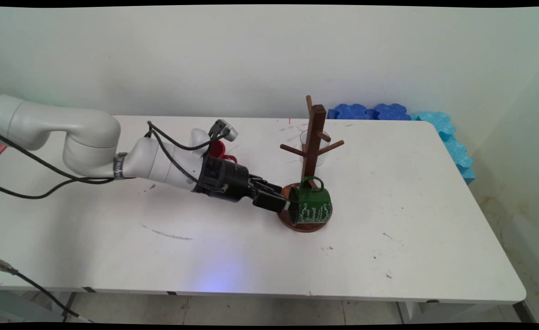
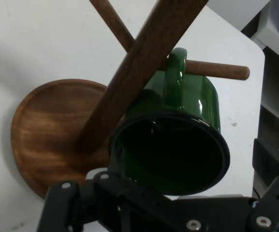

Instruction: Pick up the green mug from the rack

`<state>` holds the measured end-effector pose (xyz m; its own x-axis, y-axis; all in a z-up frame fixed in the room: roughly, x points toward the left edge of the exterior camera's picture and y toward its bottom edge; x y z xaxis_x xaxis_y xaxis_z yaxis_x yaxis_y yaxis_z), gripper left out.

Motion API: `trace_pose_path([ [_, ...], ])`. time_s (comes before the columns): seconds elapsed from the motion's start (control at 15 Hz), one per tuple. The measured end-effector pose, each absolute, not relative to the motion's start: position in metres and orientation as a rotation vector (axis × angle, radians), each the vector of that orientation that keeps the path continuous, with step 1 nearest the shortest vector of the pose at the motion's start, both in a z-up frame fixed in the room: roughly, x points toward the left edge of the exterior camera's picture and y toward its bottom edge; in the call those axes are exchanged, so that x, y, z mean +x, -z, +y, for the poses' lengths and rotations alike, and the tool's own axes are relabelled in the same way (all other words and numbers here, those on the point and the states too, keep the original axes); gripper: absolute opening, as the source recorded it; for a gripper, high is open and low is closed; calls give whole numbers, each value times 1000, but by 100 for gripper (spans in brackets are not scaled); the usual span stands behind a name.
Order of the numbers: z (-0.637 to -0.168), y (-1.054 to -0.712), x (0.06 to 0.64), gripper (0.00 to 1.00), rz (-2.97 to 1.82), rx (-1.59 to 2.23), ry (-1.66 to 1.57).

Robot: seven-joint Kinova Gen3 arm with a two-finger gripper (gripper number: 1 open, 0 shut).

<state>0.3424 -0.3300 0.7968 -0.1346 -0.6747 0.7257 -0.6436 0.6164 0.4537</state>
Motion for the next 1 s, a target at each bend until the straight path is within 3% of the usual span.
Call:
trace_pose_path([
  [1.0,-343,-784,322,100,-1808,1066,45],
])
